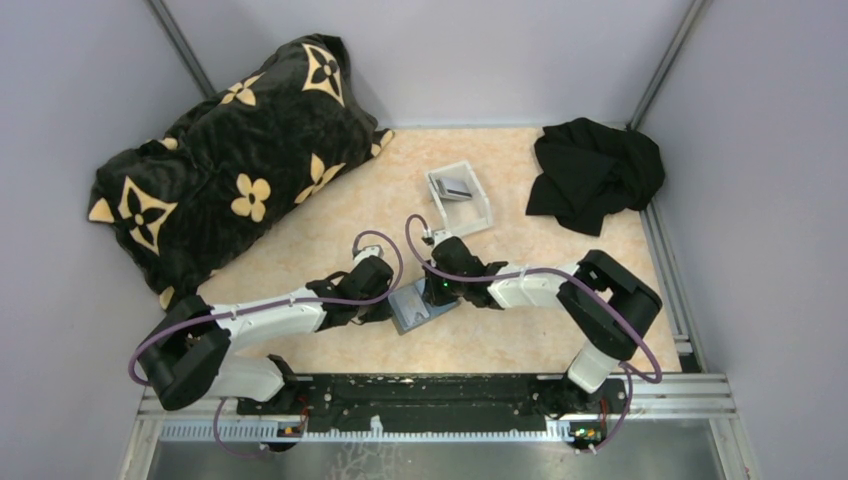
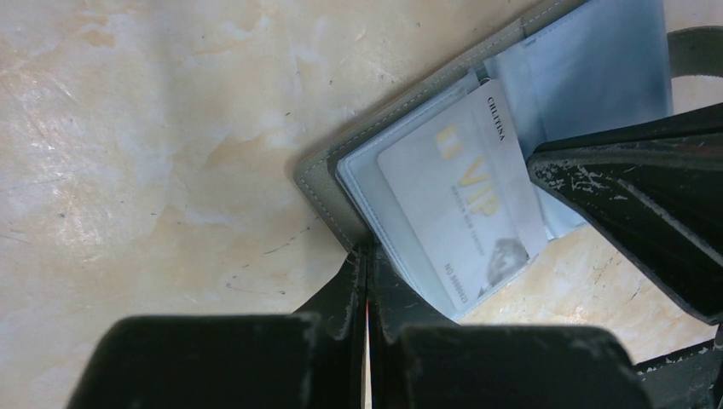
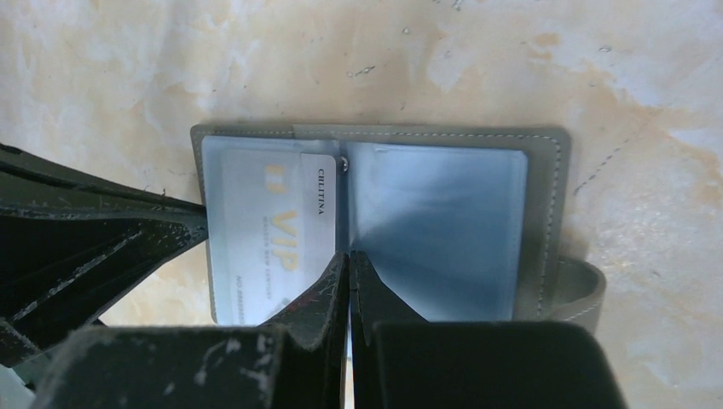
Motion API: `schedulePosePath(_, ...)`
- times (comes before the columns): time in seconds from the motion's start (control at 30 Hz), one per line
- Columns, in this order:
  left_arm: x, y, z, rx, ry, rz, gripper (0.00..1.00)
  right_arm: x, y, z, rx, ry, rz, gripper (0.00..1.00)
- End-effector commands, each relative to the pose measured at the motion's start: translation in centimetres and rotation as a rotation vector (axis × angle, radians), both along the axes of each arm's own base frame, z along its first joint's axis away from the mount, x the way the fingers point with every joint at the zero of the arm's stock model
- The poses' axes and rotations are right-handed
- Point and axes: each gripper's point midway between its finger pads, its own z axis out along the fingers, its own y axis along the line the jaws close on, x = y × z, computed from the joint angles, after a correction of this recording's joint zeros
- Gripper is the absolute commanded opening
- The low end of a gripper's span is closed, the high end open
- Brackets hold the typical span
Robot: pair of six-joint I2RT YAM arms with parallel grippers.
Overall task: Put the credit cards into the card holder
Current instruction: Insert the credit card into the card holder.
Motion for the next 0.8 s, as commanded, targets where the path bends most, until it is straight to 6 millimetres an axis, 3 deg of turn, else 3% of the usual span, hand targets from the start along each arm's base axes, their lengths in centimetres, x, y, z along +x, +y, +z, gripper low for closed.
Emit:
schedulePosePath(0.0, -3.6, 3.1, -4.1, 0.135, 0.151, -0.024, 0.0, -0.5, 1.1, 0.4, 0.006, -0.023, 0.03, 0.0)
schedulePosePath(0.53, -3.3, 2.8, -4.0, 0.132, 0.14, -0.031, 0.0, -0.8, 3.0, 0.6, 0.015, -0.027, 0.067, 0.0)
schedulePosePath(0.77, -3.3, 3.5, -3.6, 0.154, 0.13, -0.013, 0.0, 0.0, 1.9, 1.1, -0.036, -0.061, 0.025, 0.0)
